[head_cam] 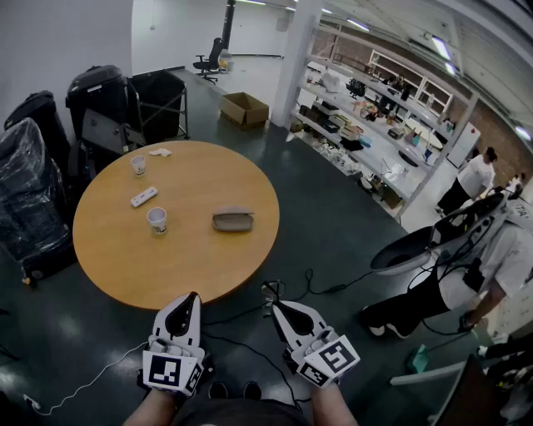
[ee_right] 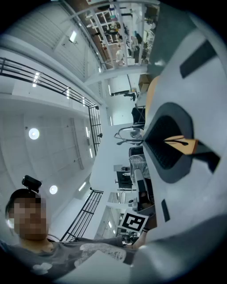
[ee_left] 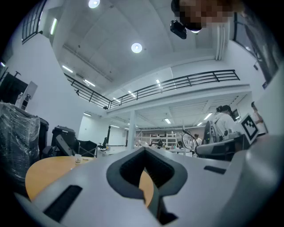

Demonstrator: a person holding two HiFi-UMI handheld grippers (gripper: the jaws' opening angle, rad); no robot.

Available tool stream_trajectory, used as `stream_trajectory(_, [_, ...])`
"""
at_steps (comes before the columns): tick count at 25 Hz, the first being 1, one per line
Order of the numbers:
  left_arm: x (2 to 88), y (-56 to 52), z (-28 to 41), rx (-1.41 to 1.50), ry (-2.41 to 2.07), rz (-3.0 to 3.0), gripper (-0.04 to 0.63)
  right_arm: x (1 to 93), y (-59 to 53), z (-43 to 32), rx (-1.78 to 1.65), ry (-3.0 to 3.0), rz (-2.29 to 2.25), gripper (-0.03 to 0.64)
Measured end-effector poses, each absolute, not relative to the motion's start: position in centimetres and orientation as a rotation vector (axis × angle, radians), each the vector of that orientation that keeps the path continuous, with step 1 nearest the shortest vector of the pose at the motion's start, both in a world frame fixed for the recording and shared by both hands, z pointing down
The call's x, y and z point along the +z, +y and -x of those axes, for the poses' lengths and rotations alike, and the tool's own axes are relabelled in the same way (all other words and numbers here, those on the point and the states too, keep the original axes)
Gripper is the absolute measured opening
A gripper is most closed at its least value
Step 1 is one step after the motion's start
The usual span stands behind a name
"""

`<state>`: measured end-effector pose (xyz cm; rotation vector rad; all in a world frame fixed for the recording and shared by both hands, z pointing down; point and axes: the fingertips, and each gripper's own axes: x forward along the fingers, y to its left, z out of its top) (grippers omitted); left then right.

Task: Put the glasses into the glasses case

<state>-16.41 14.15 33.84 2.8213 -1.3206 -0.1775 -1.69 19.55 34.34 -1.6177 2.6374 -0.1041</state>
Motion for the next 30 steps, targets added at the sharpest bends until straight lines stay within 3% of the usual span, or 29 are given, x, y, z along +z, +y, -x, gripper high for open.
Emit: stream_trajectory(30, [36.8, 10.7, 18.6, -0.125, -1.344, -2.813, 0.006, 37.4, 18.0, -0.1, -0.185, 2.564, 1.737, -0.012])
